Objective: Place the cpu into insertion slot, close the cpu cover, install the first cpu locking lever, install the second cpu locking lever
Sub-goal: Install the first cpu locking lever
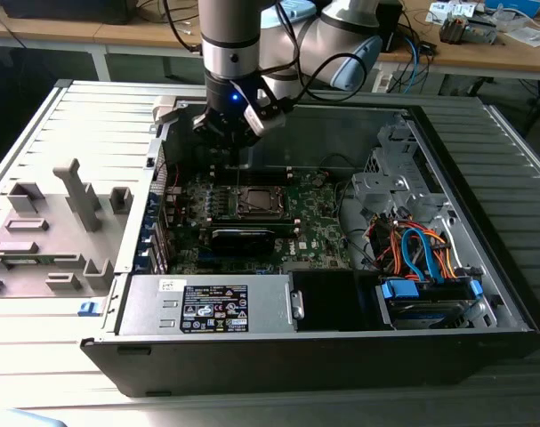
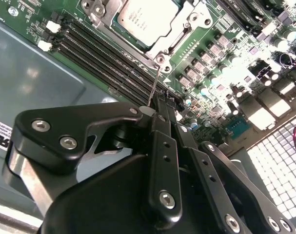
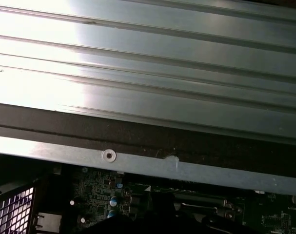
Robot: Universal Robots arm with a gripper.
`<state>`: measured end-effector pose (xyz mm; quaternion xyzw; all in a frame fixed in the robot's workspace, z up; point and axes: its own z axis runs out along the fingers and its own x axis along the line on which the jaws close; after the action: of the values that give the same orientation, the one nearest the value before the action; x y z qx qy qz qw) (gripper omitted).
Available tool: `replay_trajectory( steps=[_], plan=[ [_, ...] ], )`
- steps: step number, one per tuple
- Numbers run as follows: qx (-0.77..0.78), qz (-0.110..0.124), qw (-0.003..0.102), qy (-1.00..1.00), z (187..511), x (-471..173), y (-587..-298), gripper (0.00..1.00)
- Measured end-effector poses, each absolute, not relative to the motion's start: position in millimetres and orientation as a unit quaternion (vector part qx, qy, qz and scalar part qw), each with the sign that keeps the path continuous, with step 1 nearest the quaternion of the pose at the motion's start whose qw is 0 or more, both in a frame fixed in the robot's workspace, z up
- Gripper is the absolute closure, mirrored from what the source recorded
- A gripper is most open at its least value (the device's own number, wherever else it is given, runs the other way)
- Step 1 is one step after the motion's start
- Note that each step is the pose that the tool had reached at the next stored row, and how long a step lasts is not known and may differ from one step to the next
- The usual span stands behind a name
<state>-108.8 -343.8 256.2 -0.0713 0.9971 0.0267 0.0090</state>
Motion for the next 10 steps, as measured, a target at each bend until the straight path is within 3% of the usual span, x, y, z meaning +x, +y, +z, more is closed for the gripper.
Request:
replay_trajectory(
  steps=[10],
  plan=[
    [-0.071, 0.027, 0.009, 0.997, 255.5, -105.0, -343.7, 0.89]
  ],
)
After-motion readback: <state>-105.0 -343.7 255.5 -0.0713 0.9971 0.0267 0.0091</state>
